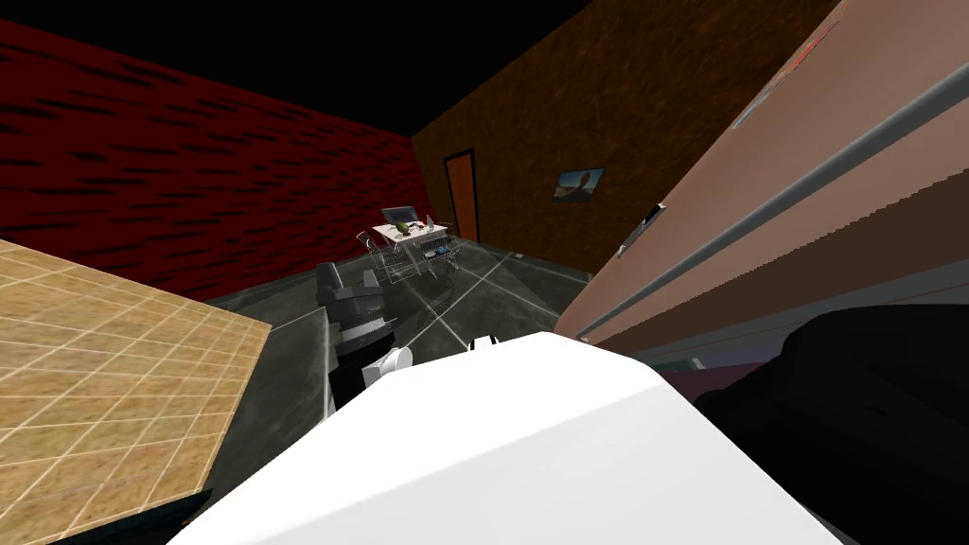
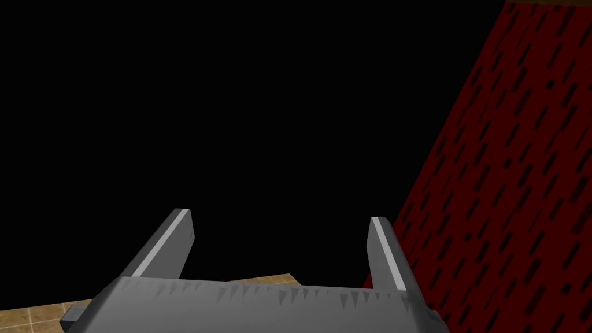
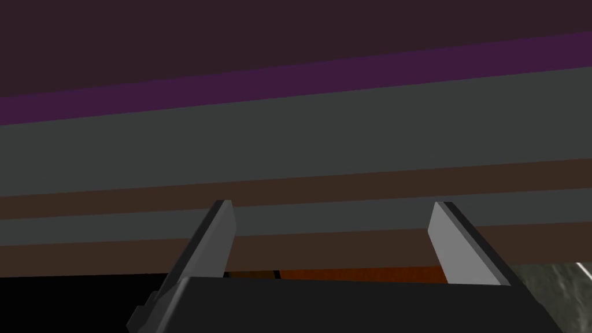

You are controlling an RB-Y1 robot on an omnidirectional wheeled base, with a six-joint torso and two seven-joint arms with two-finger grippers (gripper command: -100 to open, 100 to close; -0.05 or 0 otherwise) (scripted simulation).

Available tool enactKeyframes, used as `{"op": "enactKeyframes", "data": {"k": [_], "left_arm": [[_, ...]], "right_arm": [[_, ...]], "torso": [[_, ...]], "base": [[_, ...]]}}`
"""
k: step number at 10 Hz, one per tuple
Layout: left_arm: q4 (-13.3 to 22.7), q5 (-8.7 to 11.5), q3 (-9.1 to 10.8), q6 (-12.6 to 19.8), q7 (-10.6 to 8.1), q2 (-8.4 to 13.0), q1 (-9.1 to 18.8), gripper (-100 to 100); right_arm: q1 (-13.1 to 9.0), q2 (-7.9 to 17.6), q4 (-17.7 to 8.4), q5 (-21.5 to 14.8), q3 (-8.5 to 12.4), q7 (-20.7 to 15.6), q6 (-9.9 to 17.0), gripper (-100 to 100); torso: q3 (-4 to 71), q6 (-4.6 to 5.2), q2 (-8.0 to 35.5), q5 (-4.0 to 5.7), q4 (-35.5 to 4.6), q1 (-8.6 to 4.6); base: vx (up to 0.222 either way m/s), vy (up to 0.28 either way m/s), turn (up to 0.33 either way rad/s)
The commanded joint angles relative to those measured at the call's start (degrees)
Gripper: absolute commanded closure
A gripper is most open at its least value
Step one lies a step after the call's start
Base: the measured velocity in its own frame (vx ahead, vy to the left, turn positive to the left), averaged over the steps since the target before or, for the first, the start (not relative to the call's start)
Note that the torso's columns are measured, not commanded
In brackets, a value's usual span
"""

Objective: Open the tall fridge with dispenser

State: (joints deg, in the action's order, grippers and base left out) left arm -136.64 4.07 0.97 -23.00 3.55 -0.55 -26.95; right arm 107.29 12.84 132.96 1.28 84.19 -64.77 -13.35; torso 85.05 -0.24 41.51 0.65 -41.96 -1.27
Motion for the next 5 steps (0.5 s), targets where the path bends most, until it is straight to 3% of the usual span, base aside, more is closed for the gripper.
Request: {"op": "enactKeyframes", "data": {"k": [1, 2, 5], "left_arm": [[0.0, 0.0, 0.0, 0.0, 0.0, 0.0, 0.0, 0], [0.0, 0.0, 0.01, 0.0, 0.0, 0.0, 0.0, 0], [0.0, 0.0, -0.01, 0.0, 0.0, 0.0, 0.0, 0]], "right_arm": [[-4.5, 1.4, -2.6, -4.1, -4.3, 0.4, -2.4, -100], [-6.4, 1.4, -2.6, -4.1, -4.4, 0.4, -2.4, -100], [-11.5, 1.4, -2.6, -4.1, -4.4, 0.4, -2.4, -100]], "torso": [[-0.3, -0.02, 0.4, 0.22, -0.1, -0.15], [-0.6, 0.09, 0.8, -0.03, -0.3, 0.18], [-0.3, 0.0, 0.4, -0.19, -0.1, 0.62]], "base": [[0.039, -0.014, -0.469], [-0.004, -0.011, -0.149], [-0.022, -0.001, 0.03]]}}
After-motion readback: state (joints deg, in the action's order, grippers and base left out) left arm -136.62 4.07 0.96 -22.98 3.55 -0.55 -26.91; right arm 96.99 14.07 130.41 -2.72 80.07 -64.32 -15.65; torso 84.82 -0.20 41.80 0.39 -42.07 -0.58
